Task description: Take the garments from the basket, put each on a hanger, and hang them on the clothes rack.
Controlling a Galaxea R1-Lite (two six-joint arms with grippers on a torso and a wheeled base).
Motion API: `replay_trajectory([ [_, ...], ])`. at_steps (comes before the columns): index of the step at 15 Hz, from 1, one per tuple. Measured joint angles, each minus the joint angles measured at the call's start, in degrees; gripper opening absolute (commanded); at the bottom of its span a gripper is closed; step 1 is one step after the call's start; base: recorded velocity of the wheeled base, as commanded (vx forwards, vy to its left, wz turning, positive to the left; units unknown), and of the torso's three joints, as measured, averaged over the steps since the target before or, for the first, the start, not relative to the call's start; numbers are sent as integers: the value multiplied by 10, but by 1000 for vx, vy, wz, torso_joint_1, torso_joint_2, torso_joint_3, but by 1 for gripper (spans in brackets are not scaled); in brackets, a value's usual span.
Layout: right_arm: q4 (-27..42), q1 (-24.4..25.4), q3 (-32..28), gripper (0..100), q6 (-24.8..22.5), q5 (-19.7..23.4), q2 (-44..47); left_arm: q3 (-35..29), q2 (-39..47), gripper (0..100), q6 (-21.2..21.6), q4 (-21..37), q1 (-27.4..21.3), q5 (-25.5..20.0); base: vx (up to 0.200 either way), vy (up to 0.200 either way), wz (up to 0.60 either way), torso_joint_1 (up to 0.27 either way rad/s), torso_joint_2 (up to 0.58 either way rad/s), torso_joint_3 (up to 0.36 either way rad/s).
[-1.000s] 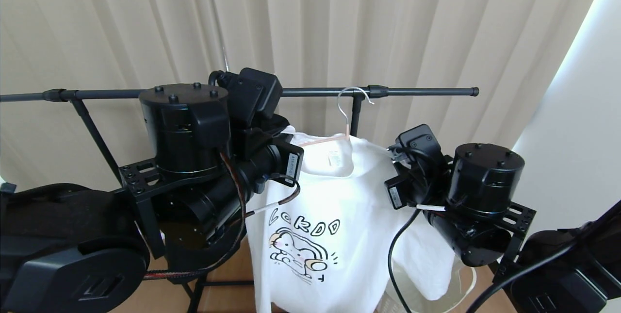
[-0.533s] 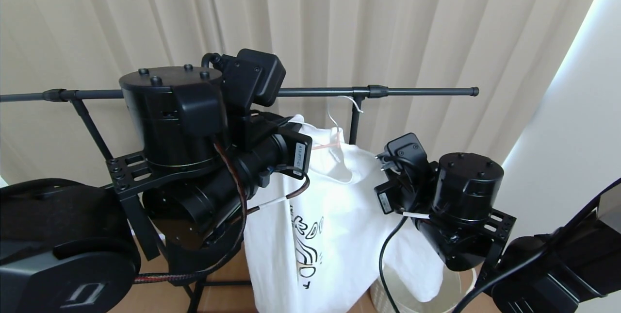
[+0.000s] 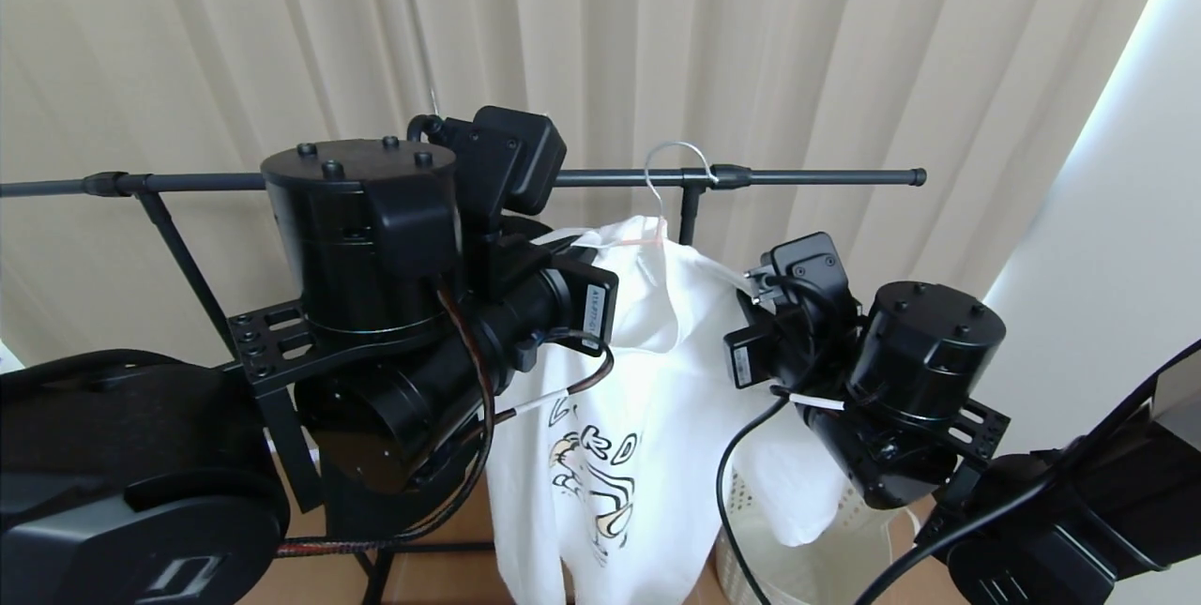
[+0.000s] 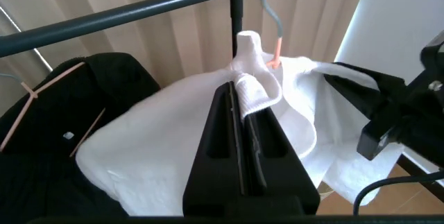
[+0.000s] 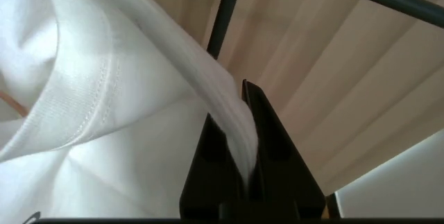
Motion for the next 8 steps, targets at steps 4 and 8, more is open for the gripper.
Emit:
replay_trajectory([
  [4, 1, -2, -3, 0, 22, 14, -17, 0, 10, 0, -1, 0, -2, 0, 0, 0, 0, 0, 0, 0],
  [8, 6, -3, -23, 0, 62, 16, -20, -5, 17, 0, -1, 0, -16, 0, 0, 0, 0, 0, 0, 0],
])
